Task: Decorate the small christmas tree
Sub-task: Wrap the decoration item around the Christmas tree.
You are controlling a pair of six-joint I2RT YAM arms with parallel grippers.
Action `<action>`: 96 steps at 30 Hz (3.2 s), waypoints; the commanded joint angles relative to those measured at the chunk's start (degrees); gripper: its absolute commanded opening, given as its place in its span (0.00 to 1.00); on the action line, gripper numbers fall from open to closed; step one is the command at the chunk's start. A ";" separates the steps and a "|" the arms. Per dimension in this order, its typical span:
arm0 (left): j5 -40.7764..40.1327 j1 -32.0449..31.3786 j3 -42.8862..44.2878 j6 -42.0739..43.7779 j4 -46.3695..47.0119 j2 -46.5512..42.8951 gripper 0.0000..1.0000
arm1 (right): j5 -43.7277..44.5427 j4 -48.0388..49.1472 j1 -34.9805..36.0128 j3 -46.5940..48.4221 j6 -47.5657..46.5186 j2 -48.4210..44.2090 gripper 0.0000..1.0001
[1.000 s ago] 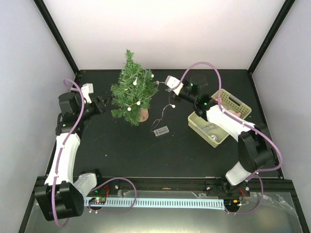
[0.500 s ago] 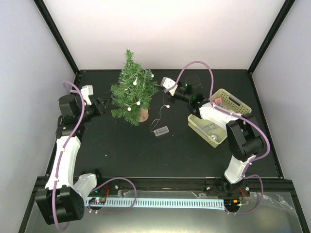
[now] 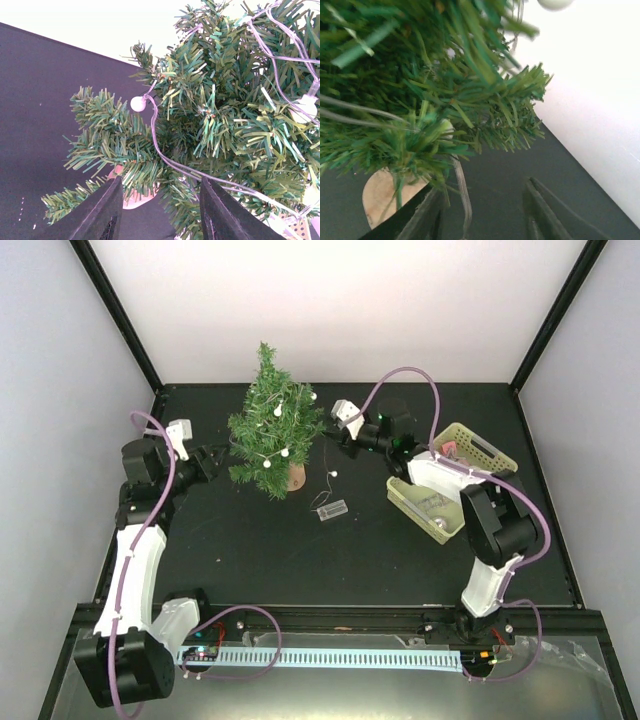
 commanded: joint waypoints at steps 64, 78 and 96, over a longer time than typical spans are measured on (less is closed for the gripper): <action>-7.98 -0.77 -7.25 9.85 -1.02 -14.95 0.99 | 29.15 -65.22 15.97 9.64 136.59 3.95 0.59; -7.43 -0.77 -7.33 9.28 -0.80 -14.87 0.99 | 31.53 -67.59 15.81 15.17 139.04 9.12 0.59; -7.04 -0.77 -7.33 9.15 -0.85 -14.66 0.99 | 30.90 -70.29 14.84 17.03 140.09 14.24 0.56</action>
